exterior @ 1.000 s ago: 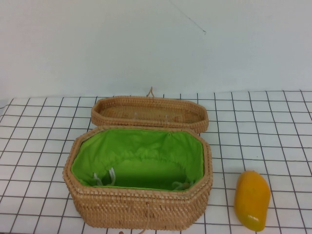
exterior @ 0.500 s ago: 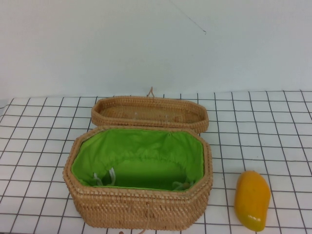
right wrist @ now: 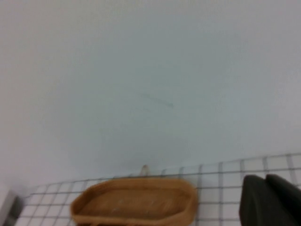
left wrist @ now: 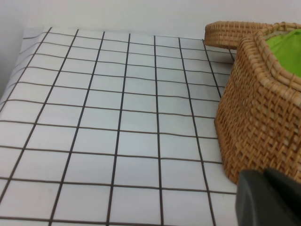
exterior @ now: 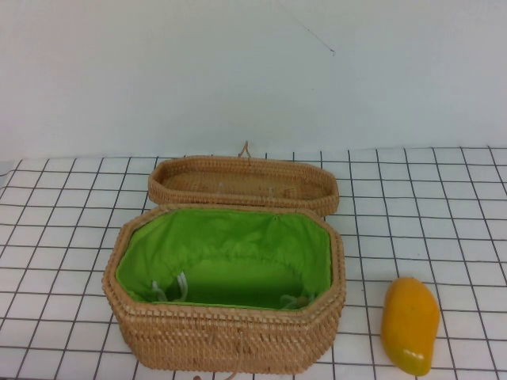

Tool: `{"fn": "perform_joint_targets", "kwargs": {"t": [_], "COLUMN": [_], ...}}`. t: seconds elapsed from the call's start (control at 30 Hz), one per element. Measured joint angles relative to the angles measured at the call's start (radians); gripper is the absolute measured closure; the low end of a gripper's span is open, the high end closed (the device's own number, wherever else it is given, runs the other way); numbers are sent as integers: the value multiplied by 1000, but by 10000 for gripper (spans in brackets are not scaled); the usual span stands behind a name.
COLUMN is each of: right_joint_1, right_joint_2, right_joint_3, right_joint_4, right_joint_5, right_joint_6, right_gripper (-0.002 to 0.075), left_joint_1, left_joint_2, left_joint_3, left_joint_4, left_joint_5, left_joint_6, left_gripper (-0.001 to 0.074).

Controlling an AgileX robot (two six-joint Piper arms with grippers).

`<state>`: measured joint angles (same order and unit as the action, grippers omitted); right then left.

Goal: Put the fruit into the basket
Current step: Pick up the mango on the table

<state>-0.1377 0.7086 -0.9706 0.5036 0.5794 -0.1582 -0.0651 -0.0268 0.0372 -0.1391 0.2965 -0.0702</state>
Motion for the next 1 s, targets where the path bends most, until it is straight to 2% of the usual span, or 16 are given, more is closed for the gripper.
{"fn": "perform_joint_targets", "kwargs": {"t": [0.1,0.2,0.37,0.5,0.6,0.73,0.83,0.93,1.0], "right_joint_1": [0,0,0,7,47,185,328,440,499], "right_joint_2": [77,135,238,346,401,418,432,468,504], "right_joint_3": [-9,-13,-13,-13,-13,-13,-13,-15,-15], "right_joint_4": [179,273,466,523,513,340,31,-276,-430], "right_joint_5": [82,154,201,347,360,249,165,195,237], "right_joint_6": [-52,-202,-283,-324,-319,-199,99,441,594], "right_gripper": [728,728,728,727,711,673,666,663,655], "left_joint_1": [0,0,0,0,0,0,0,0,0], "left_joint_2": [0,0,0,0,0,0,0,0,0], "left_joint_3": [0,0,0,0,0,0,0,0,0], "left_joint_4": [0,0,0,0,0,0,0,0,0], "left_joint_5": [0,0,0,0,0,0,0,0,0], "left_joint_6": [0,0,0,0,0,0,0,0,0], "left_gripper": [734,735,734,734,734,734,734,734,734]}}
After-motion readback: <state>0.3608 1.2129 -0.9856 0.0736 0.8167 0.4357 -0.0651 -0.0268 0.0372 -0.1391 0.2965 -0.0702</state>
